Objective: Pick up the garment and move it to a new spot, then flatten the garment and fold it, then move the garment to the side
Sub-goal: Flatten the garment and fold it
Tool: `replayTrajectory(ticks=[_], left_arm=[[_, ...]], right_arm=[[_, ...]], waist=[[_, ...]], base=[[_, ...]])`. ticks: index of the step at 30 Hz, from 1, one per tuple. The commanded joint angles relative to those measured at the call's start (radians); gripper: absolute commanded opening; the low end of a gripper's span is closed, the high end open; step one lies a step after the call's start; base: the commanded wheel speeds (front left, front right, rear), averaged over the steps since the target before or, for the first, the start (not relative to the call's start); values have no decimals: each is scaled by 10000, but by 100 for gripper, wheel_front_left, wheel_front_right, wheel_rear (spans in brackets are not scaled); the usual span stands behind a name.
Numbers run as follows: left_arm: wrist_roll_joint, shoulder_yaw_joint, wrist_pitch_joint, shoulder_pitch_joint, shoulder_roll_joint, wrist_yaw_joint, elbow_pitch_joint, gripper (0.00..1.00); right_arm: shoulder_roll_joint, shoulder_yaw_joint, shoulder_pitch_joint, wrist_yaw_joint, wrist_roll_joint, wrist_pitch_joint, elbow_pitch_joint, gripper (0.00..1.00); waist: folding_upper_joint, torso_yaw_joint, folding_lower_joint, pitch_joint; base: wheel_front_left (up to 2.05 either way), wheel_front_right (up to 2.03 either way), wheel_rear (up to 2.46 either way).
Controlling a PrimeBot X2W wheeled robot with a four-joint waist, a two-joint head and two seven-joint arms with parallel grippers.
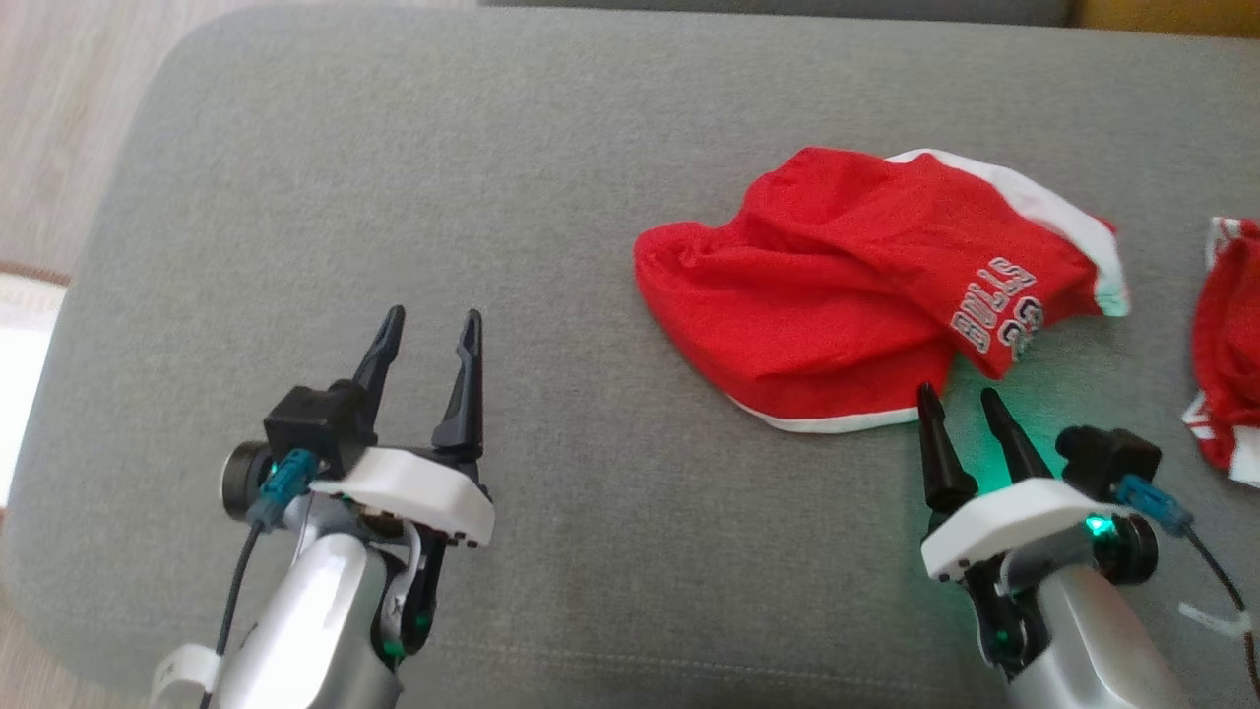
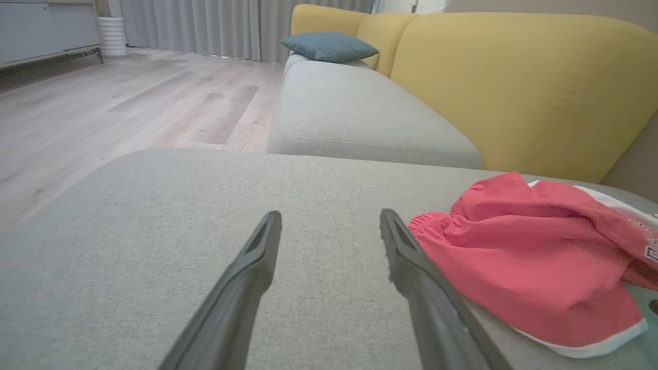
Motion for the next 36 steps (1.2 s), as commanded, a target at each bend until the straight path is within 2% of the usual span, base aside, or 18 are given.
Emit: replayTrajectory(ticks=[1,6,7,8,9,14,20,24,29,30,36], left_arm=[[98,411,-56,-456,70,-51,-254,100],[239,526,-57,-461,-53,-165,-135,100],[264,552,-57,-451,-73,-182,-120,100],[288,584,-57,-439,-91,-195,-109,100],[311,625,-57,-422,-105,-204,-101,100],[403,821,-57,-357,-144,-269,-30,100],[485,1013,-57,-199,-224,-344,-17,100],[518,1138,-57,-30,-293,-385,-17,100],[556,1229,-57,76,-406,-448,-41,100],[556,1229,-57,76,-406,-448,-41,100],[624,1237,-57,37,-524,-536,-52,100]], right_arm=[[-33,281,-387,65,28,-101,-76,100],[-33,426,-1019,65,93,-280,959,100],[-33,473,-1117,65,103,-328,1133,78],[-33,527,-1208,65,104,-375,1293,23],[-33,588,-1295,65,81,-435,1434,0],[-33,665,-1539,65,-129,-770,1860,0],[-33,-131,-1319,65,-833,-1041,1490,0],[-33,-1122,-869,65,-1728,-900,453,0],[-33,-2330,-233,65,-3263,-147,-1655,0],[-33,-2330,-233,65,-3263,-147,-1655,0],[-33,-3192,456,65,-4195,780,-3563,0]], waist=[[-1,133,1,120],[-1,277,1,219],[-1,281,1,220],[-1,272,1,217],[-1,245,1,205],[-1,-79,1,35],[-1,-671,1,-329],[-1,-1041,1,-557],[-1,-1294,1,-661],[-1,-1294,1,-661],[-1,-1322,1,-532]], base=[[0,0,0],[0,0,0],[0,0,0],[0,0,0],[0,0,0],[0,0,0],[0,0,0],[0,0,0],[0,0,0],[0,0,0],[0,0,0]])
